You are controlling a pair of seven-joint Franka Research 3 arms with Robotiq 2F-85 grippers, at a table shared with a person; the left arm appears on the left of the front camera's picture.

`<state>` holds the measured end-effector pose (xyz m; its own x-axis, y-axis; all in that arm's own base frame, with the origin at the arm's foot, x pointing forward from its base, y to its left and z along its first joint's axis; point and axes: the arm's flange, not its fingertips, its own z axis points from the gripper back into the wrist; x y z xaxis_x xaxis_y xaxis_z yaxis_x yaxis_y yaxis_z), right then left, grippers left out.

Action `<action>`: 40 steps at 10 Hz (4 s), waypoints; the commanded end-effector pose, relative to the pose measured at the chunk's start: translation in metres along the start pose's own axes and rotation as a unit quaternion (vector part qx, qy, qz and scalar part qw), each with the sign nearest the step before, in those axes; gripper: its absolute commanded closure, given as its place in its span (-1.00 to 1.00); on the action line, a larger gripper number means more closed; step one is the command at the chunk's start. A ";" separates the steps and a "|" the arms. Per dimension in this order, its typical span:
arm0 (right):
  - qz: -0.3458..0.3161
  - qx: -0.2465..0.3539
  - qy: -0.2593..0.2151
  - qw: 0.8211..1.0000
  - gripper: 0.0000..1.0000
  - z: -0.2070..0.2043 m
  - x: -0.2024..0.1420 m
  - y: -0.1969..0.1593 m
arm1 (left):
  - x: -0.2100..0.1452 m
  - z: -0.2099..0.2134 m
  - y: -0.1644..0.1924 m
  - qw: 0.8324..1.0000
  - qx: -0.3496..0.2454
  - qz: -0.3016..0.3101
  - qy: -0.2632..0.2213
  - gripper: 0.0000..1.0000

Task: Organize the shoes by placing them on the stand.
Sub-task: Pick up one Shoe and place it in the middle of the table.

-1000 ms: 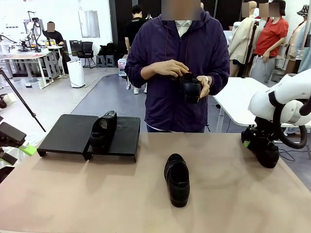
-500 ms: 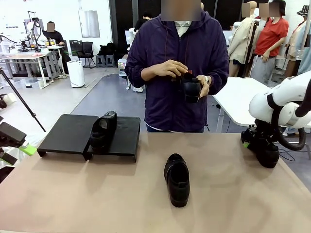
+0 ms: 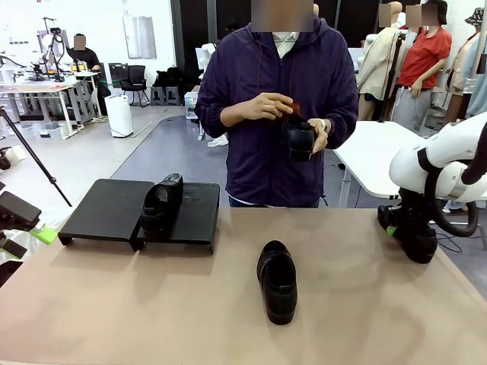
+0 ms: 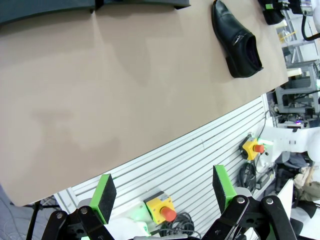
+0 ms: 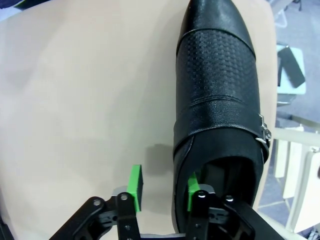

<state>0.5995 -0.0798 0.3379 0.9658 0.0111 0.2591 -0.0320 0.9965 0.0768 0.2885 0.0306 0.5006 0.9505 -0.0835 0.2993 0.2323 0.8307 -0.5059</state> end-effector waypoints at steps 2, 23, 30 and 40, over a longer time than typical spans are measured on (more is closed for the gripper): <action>0.000 -0.001 -0.008 1.000 1.00 0.000 0.005 -0.007 | -0.002 -0.001 0.000 1.000 -0.009 0.003 -0.002 -1.00; -0.035 -0.001 0.056 0.998 1.00 0.235 -0.146 0.101 | -0.002 -0.001 0.000 1.000 -0.009 0.003 -0.002 -1.00; -0.011 -0.126 0.029 0.992 1.00 0.301 -0.194 0.024 | -0.002 -0.001 0.000 1.000 -0.009 0.003 -0.002 -1.00; -0.085 -0.092 -0.002 0.992 1.00 0.292 -0.208 -0.001 | -0.002 -0.001 0.000 1.000 -0.009 0.003 -0.002 -1.00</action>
<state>0.3211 -0.1115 0.5644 0.9595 -0.1435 0.2426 0.1632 0.9846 -0.0634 0.2885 0.0308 0.5006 0.9507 -0.0827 0.2990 0.2315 0.8307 -0.5063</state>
